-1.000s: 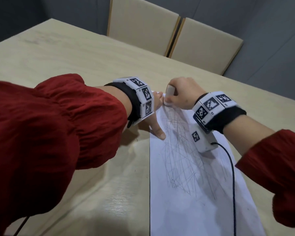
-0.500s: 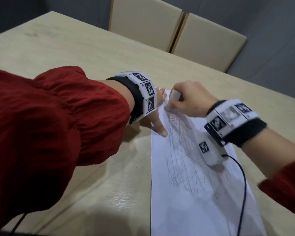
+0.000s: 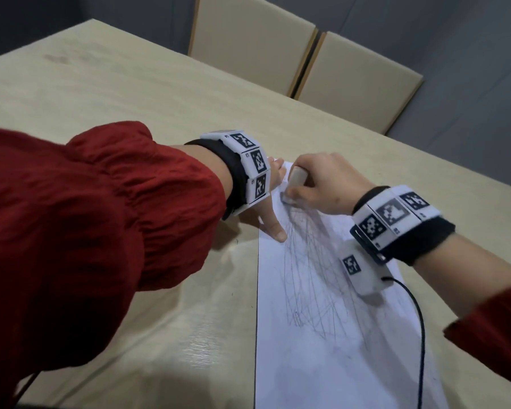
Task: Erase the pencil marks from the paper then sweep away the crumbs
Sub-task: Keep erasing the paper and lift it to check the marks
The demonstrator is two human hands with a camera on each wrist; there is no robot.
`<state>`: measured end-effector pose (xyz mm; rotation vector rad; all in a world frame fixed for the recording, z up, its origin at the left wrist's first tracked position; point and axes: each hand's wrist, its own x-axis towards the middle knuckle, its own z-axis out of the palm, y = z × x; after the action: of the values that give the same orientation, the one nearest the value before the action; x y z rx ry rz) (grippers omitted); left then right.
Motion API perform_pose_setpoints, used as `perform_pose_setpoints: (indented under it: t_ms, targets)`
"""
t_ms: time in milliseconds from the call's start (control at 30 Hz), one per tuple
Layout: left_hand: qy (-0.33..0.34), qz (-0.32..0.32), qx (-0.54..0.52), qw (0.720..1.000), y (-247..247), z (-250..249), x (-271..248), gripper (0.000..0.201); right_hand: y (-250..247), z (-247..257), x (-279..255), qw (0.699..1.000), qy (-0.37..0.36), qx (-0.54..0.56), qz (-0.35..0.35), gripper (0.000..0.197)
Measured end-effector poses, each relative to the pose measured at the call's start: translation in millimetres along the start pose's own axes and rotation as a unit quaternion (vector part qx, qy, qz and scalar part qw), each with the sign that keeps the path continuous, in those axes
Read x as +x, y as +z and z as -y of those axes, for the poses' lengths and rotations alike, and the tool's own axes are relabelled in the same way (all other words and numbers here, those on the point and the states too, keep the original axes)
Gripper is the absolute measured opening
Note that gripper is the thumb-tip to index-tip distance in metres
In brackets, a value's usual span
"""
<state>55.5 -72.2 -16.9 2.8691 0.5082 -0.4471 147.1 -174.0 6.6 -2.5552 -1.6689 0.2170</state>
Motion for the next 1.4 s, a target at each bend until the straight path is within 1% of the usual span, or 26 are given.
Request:
perform_pose_setpoints:
  t_ms: [33,67,100,133,167,200,233,300,367,433,467,500,533,600,700,733,800,833,900,1000,1033,1133,1167,1267,1333,1400]
  targets:
    - [-0.007,0.016,-0.005,1.0,0,3,-1,0.088,-1,-3,10,1.0,0.016,-0.006,-0.018,0.011]
    - [-0.007,0.007,-0.009,1.0,-1,5,1,0.085,-2,-6,18,0.999,0.035,-0.004,-0.033,0.011]
    - [-0.027,-0.011,-0.061,0.998,-4,3,-5,0.079,-2,-7,22,0.998,0.049,0.001,-0.045,0.01]
    - [-0.012,-0.008,-0.039,0.999,-2,6,-2,0.085,-1,-7,23,0.997,0.053,0.005,-0.05,0.009]
    - [-0.003,0.01,-0.023,1.0,-3,5,-6,0.099,1,-5,18,0.997,0.049,0.007,-0.051,0.01]
    - [0.007,0.017,0.003,1.0,-3,4,-10,0.11,2,-3,11,0.998,0.041,0.01,-0.044,0.012]
    - [0.014,0.031,0.037,0.999,-5,2,-12,0.113,2,-2,3,0.999,0.034,0.017,-0.031,0.013]
    - [0.019,0.034,0.047,0.998,-6,0,-16,0.112,-3,-3,-11,0.999,0.033,0.036,0.005,0.015]
    - [0.022,0.03,0.049,0.998,-3,4,-13,0.125,-10,-11,-19,0.997,0.056,0.057,0.017,0.015]
    - [0.021,0.033,0.046,0.998,0,10,-9,0.135,-14,-21,-22,0.981,0.113,0.157,-0.002,0.008]
    - [0.021,0.035,0.047,0.998,1,12,-7,0.136,-16,-26,-24,0.963,0.149,0.226,-0.009,0.004]
    - [0.019,0.042,0.053,0.998,-1,12,-8,0.135,-16,-30,-27,0.944,0.18,0.277,-0.007,0.006]
    - [0.021,0.044,0.053,0.997,-3,10,-10,0.134,-15,-33,-31,0.935,0.197,0.295,0.003,0.01]
    - [0.02,0.054,0.046,0.997,-7,9,-11,0.133,-11,-41,-34,0.948,0.196,0.249,0.016,0.016]
    - [0.014,0.047,0.048,0.998,-9,9,-6,0.138,-9,-41,-32,0.979,0.152,0.134,0.032,0.015]
    - [0.018,0.035,0.056,0.998,-10,9,-3,0.13,-10,-39,-30,0.981,0.147,0.118,0.039,0.014]
    - [0.032,0.012,0.048,0.998,-11,7,2,0.093,-9,-33,-25,0.982,0.143,0.113,0.051,0.013]
    - [0.047,-0.004,0.035,0.998,-12,5,4,0.081,-7,-30,-24,0.98,0.143,0.124,0.055,0.014]
    - [0.07,-0.011,0.021,0.997,-9,3,7,0.076,-4,-25,-22,0.979,0.137,0.136,0.06,0.021]
    - [0.08,0.013,0.006,0.997,-1,4,10,0.09,-1,-22,-21,0.986,0.115,0.094,0.073,0.027]
    - [0.082,0.014,0.008,0.996,2,4,9,0.099,0,-22,-21,0.989,0.105,0.067,0.075,0.026]
    - [0.072,0.008,0.02,0.997,6,2,4,0.137,2,-19,-23,0.995,0.078,0.002,0.058,0.022]
    - [0.067,0.013,0.028,0.997,6,0,2,0.143,3,-18,-24,0.996,0.075,-0.008,0.049,0.022]
    - [0.074,0.014,0.013,0.997,7,1,3,0.142,4,-15,-24,0.996,0.075,-0.035,0.032,0.022]
    - [0.08,0.006,0.001,0.997,8,1,3,0.131,5,-16,-22,0.997,0.072,-0.029,0.027,0.021]
    - [0.076,0.009,0.024,0.997,8,-1,3,0.116,7,-15,-21,0.997,0.068,-0.017,0.03,0.024]
